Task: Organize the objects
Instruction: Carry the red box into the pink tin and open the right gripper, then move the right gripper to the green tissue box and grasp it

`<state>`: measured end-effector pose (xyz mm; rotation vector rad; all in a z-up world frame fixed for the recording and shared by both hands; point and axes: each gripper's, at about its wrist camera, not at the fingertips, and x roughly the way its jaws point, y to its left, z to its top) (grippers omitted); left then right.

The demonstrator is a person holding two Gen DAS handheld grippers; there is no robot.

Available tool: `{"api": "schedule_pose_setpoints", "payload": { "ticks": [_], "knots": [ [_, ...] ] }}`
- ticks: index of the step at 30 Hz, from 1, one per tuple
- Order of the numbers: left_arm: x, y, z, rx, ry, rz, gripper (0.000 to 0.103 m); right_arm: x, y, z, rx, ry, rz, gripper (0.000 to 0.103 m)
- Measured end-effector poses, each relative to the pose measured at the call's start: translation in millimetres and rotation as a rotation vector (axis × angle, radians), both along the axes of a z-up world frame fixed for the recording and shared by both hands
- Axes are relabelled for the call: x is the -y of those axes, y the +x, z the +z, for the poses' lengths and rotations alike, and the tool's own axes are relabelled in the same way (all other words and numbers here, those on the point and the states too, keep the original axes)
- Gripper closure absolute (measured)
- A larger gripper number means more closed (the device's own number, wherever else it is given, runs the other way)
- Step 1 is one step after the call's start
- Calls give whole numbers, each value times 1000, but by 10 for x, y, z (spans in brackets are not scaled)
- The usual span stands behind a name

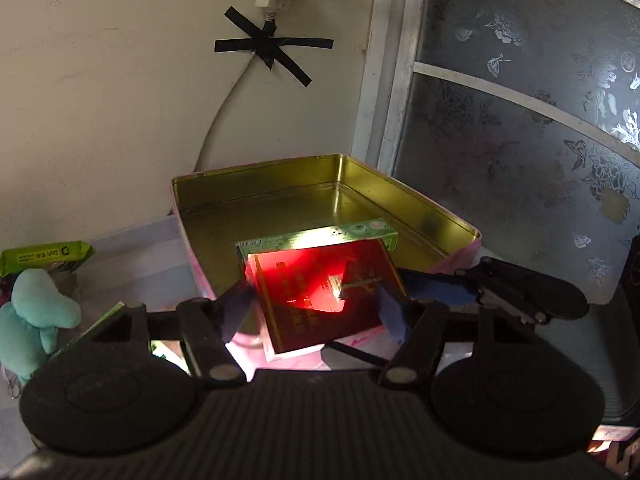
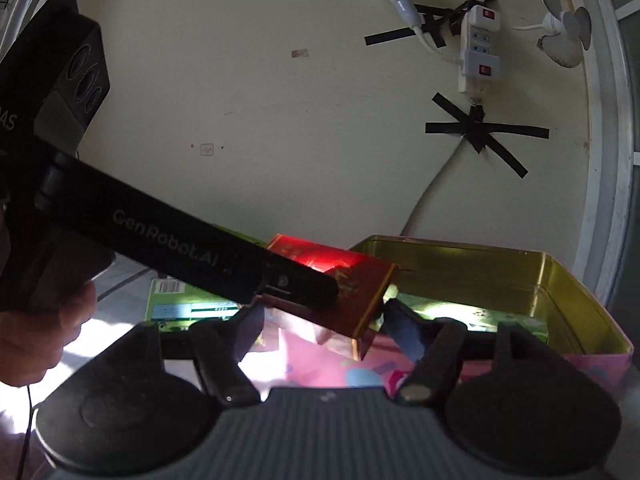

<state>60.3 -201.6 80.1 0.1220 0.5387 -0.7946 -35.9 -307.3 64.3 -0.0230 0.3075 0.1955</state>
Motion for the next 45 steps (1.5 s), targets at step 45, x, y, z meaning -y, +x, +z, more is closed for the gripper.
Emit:
{"api": "schedule_pose_setpoints", "payload": {
  "ticks": [45],
  "knots": [
    [-857, -359, -670, -14, 132, 348, 28, -366, -176, -449, -176, 47, -92, 24]
  ]
}}
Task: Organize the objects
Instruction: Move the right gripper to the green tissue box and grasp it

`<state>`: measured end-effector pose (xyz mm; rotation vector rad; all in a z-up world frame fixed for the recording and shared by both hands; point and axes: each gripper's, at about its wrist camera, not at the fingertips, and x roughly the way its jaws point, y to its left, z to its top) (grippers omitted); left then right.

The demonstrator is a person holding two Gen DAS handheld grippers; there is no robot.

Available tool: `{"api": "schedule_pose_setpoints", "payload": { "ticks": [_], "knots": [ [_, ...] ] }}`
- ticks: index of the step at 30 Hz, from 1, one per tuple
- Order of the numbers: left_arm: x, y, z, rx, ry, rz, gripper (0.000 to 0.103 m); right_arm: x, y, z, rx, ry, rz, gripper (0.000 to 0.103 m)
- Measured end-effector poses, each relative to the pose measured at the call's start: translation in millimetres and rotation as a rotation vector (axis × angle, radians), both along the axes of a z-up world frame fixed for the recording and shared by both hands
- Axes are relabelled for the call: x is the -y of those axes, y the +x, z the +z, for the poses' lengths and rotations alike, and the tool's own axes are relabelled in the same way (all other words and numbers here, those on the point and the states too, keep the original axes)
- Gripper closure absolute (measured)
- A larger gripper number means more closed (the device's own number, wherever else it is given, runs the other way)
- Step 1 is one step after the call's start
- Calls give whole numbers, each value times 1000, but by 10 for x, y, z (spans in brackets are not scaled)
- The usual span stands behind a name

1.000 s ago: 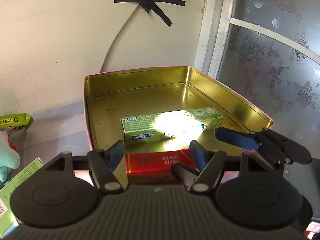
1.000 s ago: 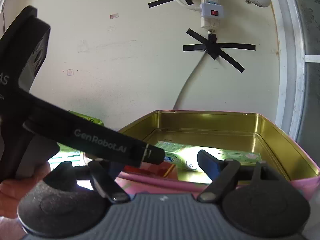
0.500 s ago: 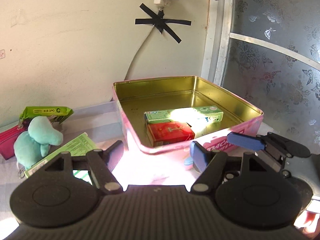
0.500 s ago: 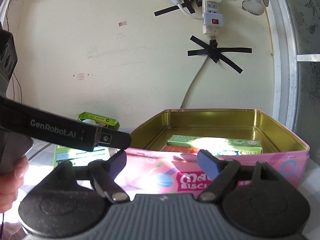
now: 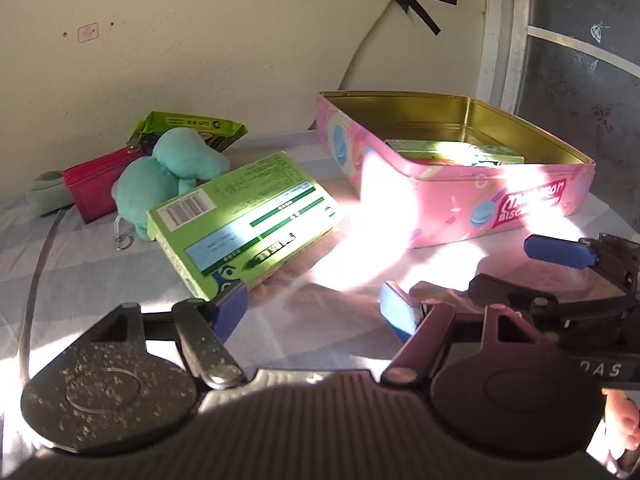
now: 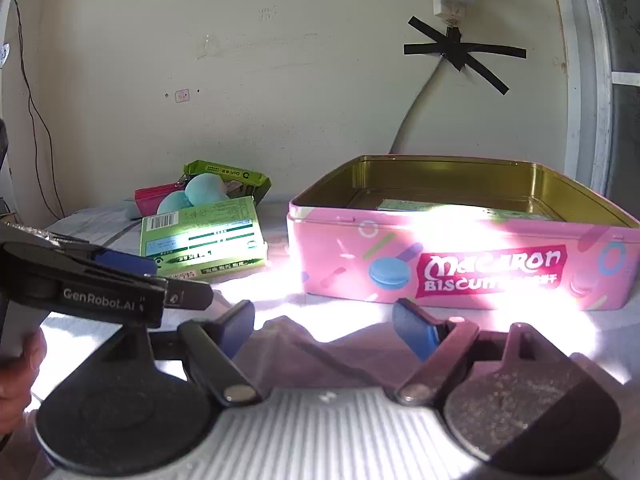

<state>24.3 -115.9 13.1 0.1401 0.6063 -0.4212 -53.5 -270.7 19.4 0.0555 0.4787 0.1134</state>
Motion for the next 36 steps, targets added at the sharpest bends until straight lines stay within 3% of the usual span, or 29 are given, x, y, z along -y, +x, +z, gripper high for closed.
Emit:
{"api": "schedule_pose_setpoints", "payload": {
  "ticks": [10, 25, 31, 36],
  "knots": [
    [-407, 78, -146, -7, 43, 120, 28, -220, 70, -59, -50, -25, 28, 25],
    [-617, 116, -162, -26, -2, 152, 23, -337, 206, -130, -143, -50, 64, 25],
    [-1103, 223, -109, -18, -97, 344, 23, -741, 420, -94, -155, -69, 200, 25],
    [-1365, 298, -95, -28, -188, 473, 23, -1009, 835, 270, -36, -67, 218, 22]
  ]
}}
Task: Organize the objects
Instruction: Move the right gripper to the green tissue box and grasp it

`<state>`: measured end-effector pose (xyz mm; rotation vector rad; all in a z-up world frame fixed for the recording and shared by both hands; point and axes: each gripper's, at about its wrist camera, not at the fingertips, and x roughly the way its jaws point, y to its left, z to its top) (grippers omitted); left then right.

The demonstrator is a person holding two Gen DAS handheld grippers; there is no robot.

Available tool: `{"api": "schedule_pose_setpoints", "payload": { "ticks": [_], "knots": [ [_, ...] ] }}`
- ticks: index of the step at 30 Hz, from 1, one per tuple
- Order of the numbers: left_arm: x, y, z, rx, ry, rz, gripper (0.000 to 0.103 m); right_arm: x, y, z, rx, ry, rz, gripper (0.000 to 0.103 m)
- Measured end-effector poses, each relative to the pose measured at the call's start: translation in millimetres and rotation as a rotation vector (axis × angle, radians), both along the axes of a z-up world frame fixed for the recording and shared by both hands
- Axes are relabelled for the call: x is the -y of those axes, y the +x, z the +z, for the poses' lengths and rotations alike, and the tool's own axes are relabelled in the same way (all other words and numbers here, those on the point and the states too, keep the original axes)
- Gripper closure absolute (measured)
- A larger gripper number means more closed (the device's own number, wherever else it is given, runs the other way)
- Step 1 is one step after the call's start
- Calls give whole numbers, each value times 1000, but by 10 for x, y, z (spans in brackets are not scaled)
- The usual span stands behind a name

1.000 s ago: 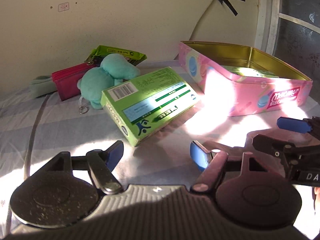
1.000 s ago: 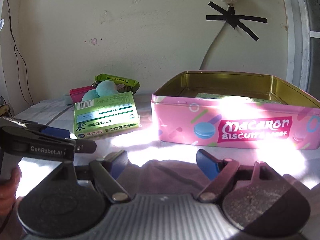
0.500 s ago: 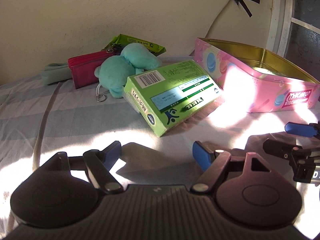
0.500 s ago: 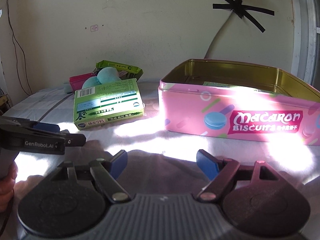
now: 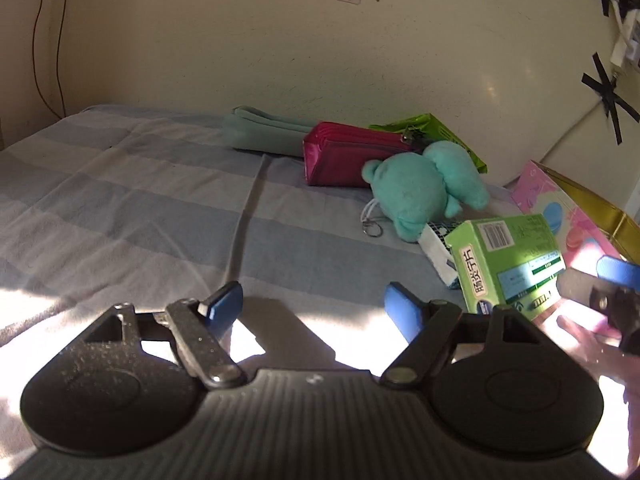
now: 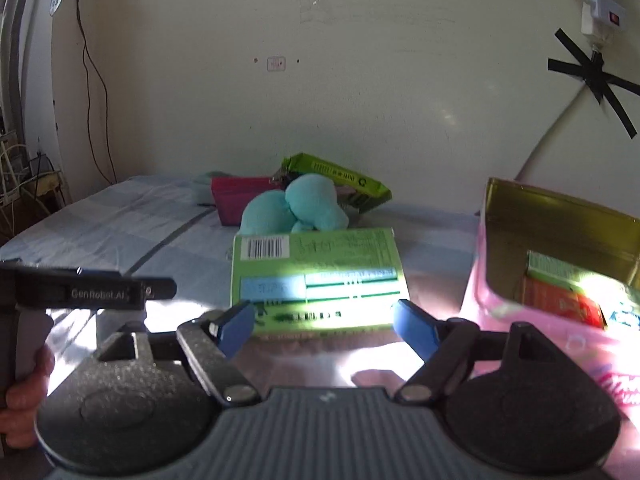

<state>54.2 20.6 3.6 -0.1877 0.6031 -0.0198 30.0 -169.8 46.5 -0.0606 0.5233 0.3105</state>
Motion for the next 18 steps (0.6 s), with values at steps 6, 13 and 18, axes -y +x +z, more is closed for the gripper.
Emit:
{"api": "schedule_pose_setpoints", "payload": {
  "ticks": [6, 13, 18],
  "knots": [
    [-40, -38, 46, 53, -31, -11, 23, -74, 873, 9, -102, 27, -93, 16],
    [-82, -46, 63, 69, -123, -73, 18, -73, 557, -37, -89, 36, -48, 15],
    [-157, -61, 54, 63, -165, -50, 18, -277, 242, -73, -83, -23, 70, 19]
  ]
}}
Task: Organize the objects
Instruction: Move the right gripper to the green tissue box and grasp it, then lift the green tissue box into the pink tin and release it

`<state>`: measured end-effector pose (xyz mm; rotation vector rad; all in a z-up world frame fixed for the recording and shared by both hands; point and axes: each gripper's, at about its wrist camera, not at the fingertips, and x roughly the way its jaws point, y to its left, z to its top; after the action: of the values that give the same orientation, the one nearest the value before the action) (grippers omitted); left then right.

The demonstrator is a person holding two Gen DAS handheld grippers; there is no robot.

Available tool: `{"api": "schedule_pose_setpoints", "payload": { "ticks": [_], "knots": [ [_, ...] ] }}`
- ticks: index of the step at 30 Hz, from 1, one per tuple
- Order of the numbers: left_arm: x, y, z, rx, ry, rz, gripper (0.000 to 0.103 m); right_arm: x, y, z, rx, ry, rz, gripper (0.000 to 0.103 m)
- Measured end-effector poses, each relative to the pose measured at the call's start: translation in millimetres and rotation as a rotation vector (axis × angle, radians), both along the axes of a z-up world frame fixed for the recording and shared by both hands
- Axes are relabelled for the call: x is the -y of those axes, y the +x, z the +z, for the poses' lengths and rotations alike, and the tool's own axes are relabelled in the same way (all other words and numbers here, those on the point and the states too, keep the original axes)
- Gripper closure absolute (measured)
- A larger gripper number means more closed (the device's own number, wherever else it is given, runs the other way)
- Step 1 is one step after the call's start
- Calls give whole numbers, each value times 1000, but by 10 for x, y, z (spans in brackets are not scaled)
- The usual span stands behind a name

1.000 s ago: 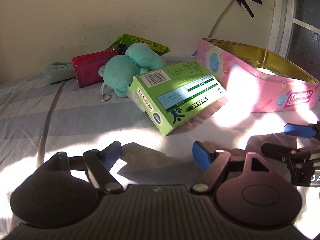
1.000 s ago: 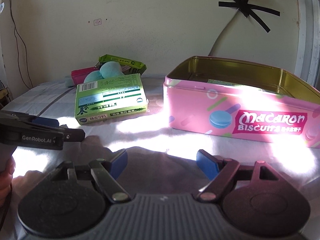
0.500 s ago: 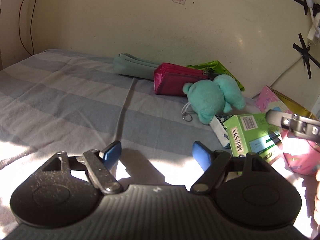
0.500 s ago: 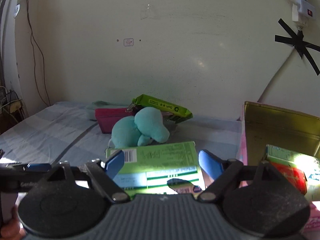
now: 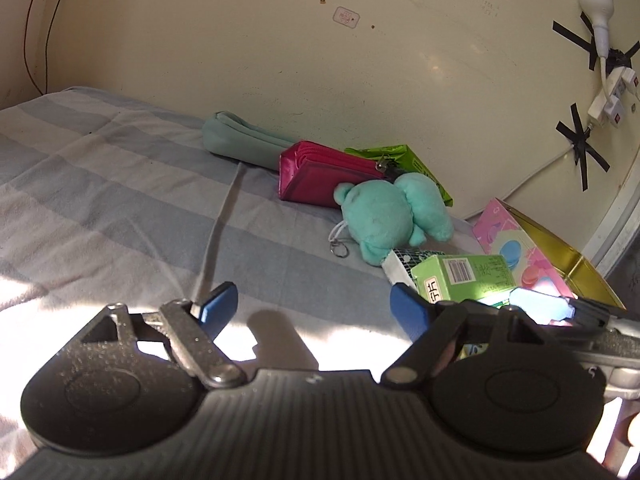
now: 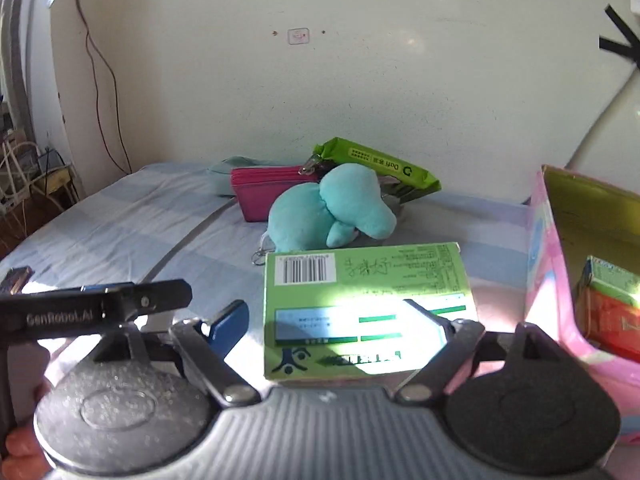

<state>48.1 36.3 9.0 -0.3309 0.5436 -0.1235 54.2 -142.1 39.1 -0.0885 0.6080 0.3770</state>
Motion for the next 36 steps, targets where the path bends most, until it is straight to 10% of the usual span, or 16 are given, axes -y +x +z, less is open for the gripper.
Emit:
{"api": "schedule_pose_setpoints", "payload": {
  "ticks": [6, 13, 26, 36],
  "knots": [
    [0, 15, -9, -1, 13, 9, 18, -33, 422, 289, 60, -28, -63, 11],
    [20, -6, -1, 24, 28, -7, 18, 123, 1109, 51, -220, 29, -130, 10],
    [144, -29, 10, 26, -1, -150, 18, 525, -423, -255, -200, 288, 19, 9],
    [252, -324, 176, 39, 17, -226, 18, 527, -741, -101, -38, 94, 44, 6]
  ]
}}
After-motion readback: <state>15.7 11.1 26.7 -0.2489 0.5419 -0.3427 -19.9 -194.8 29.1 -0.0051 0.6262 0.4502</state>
